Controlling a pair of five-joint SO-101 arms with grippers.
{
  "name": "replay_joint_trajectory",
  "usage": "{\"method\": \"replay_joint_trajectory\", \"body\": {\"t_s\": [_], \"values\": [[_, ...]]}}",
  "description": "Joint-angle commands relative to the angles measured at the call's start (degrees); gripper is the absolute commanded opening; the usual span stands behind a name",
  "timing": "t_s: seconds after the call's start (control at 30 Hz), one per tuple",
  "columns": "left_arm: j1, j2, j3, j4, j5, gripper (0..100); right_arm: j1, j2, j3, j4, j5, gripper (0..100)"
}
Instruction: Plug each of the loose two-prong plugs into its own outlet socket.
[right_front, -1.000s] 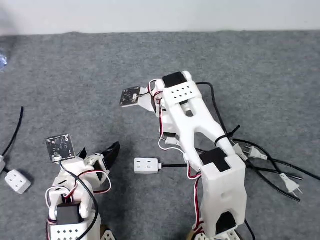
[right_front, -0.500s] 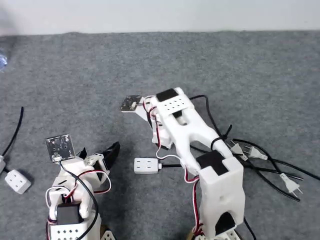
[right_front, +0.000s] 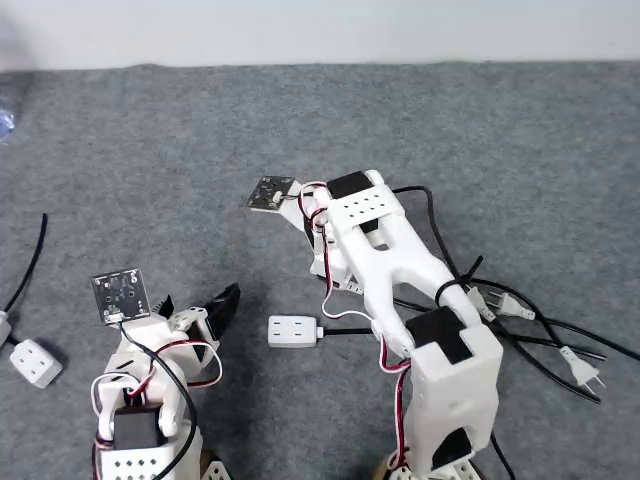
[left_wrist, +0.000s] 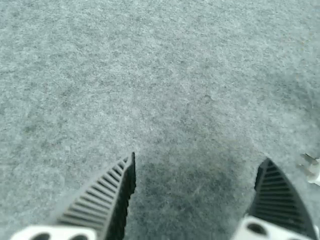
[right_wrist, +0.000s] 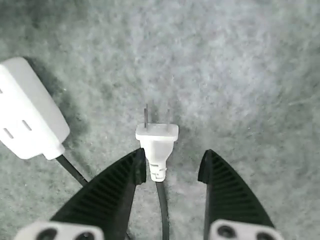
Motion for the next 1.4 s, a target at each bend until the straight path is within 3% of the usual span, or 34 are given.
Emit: {"method": "replay_joint_trajectory", "body": {"t_s": [0.0,0.5,1.17,1.37], "values": [[0.00,-0.26,-0.13,0.18,0.44,36,0.75,-3.12,-0.44,0.40,1.14,16.9],[0.00,-0.26,-0.13,0.18,0.44,36,0.48,-3.47,7.47,-5.49,1.05,16.9],[0.00,-0.26,-0.13,0.18,0.44,36,-1.63,-3.03,7.56,-9.45,1.32,16.8],[0.00,-0.26,-0.13,0.18,0.44,36,-1.89,-1.54,7.65,-9.45,1.32,0.1]]}}
